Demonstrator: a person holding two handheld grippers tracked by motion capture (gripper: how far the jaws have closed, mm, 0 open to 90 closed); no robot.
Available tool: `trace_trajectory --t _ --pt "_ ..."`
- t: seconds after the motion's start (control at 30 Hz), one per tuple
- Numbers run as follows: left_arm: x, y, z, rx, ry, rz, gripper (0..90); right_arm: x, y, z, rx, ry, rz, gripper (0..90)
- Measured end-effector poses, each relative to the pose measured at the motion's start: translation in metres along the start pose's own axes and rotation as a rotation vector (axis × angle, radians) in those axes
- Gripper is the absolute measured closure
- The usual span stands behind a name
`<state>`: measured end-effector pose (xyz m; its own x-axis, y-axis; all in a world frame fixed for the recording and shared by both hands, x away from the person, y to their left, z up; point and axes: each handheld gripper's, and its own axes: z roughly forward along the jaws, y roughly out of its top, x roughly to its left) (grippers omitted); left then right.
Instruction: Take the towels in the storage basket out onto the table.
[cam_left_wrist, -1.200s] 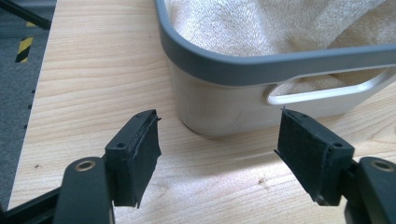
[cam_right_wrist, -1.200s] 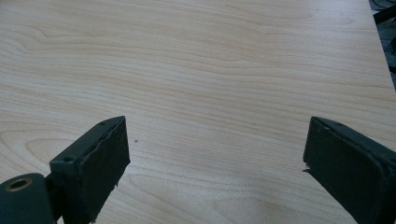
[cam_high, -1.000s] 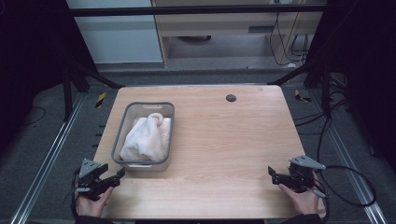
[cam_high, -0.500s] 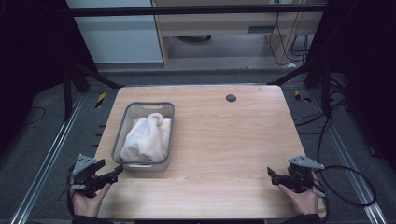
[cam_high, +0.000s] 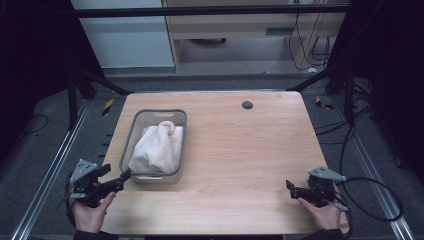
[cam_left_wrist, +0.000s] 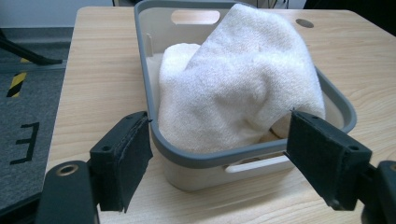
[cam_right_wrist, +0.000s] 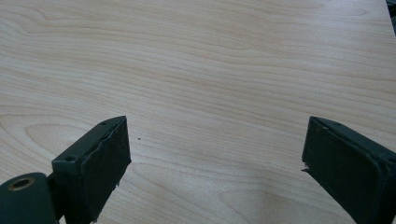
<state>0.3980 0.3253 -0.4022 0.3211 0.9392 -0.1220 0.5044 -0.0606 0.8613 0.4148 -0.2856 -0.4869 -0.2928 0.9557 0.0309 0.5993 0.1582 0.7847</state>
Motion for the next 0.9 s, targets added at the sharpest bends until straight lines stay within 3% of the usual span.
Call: trace_trajectory --t 0.6,0.9 --pt "-0.007 0.031 0.0 -0.02 -0.025 0.037 20.8 -0.002 0.001 -0.002 -0.008 -0.006 0.013 7.9" --pt "-0.014 0.048 0.009 -0.009 -0.033 0.06 20.8 -0.002 0.001 -0.002 -0.003 -0.005 0.016 7.8"
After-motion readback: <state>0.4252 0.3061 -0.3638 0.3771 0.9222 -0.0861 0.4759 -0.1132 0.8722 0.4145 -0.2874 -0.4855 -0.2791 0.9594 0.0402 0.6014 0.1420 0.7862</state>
